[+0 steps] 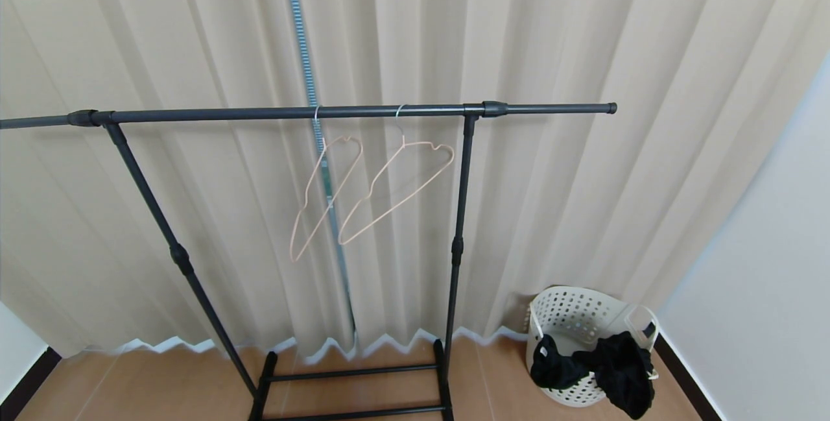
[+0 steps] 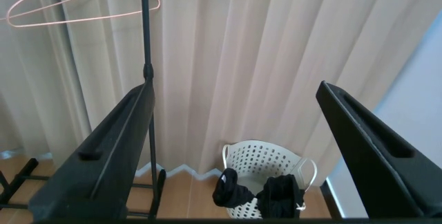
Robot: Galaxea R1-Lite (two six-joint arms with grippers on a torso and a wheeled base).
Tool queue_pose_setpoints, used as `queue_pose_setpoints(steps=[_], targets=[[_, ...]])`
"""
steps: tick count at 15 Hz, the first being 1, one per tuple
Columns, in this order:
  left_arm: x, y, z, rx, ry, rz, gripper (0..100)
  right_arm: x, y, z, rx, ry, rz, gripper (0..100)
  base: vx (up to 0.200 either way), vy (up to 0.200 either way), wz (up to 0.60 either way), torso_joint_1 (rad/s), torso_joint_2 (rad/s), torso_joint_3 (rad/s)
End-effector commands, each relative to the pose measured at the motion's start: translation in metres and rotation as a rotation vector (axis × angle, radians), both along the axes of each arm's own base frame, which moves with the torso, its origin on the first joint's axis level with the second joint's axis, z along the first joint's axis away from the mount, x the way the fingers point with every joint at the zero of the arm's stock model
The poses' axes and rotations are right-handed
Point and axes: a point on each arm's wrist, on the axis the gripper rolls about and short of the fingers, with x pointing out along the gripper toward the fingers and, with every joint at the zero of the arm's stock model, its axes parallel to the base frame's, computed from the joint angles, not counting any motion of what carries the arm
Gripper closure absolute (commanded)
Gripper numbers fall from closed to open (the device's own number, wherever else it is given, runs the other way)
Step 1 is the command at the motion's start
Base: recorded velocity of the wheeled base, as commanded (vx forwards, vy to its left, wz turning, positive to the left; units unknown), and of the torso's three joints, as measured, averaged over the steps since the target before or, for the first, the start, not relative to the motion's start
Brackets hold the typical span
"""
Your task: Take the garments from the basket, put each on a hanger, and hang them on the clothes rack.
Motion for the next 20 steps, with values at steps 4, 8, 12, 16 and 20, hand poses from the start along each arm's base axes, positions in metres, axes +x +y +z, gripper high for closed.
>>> queue_pose_setpoints(steps=[4, 8, 12, 16, 20], targets=[[0.0001, 0.0, 0.0, -0.002, 0.0, 0.0, 0, 0.0, 0.0, 0.0001, 0.0, -0.001, 0.001, 0, 0.0, 0.0, 0.0, 0.0, 0.0, 0.0], [0.0001, 0.0, 0.0, -0.002, 0.0, 0.0, 0, 0.0, 0.0, 0.0001, 0.0, -0.001, -0.001, 0, 0.0, 0.0, 0.0, 0.0, 0.0, 0.0], [0.0001, 0.0, 0.0, -0.002, 0.0, 0.0, 0, 0.0, 0.0, 0.0, 0.0, 0.001, 0.001, 0, 0.0, 0.0, 0.0, -0.018, 0.03, 0.024], [0.0001, 0.0, 0.0, -0.002, 0.0, 0.0, 0, 0.0, 0.0, 0.0, 0.0, 0.001, -0.001, 0, 0.0, 0.0, 0.0, -0.141, 0.33, 0.173], [0.0001, 0.0, 0.0, -0.004, 0.0, 0.0, 0, 0.0, 0.0, 0.0001, 0.001, -0.001, 0.001, 0, 0.0, 0.0, 0.0, -0.154, 0.35, 0.194]])
